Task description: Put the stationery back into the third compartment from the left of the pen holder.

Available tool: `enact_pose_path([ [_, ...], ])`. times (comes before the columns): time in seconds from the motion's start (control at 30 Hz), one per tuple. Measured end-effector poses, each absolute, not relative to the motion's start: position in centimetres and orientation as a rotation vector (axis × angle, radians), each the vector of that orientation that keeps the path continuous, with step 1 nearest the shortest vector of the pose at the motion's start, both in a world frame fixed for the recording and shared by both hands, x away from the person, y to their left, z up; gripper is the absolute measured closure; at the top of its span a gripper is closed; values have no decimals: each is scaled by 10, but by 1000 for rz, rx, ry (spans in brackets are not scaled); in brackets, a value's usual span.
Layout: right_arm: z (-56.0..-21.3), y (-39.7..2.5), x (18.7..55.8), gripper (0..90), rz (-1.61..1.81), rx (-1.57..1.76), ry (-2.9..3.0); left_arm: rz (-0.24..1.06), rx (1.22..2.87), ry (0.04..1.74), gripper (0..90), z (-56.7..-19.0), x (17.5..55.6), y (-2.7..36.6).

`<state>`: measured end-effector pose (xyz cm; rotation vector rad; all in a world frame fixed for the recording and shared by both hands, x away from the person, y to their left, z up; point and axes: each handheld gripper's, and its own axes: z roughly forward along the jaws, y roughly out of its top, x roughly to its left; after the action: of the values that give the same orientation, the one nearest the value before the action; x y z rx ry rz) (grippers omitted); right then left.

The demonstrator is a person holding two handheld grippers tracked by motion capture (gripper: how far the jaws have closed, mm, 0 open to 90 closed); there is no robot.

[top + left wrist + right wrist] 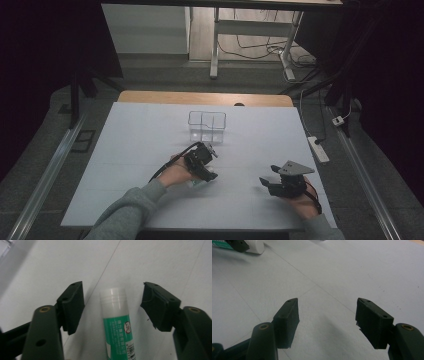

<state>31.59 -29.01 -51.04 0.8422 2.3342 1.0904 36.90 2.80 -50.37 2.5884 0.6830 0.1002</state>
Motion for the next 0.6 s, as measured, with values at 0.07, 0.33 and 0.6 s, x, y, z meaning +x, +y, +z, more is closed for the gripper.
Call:
enact_pose_path([
  [0.07,-510,-290,316,345,1076,838,2339,105,2598,697,423,-506,369,27],
  [0.33,-510,-290,316,345,1061,830,2338,114,2611,702,619,-509,367,26],
  [0.6,-511,-290,316,346,1048,821,2344,117,2613,693,646,-507,364,27],
])
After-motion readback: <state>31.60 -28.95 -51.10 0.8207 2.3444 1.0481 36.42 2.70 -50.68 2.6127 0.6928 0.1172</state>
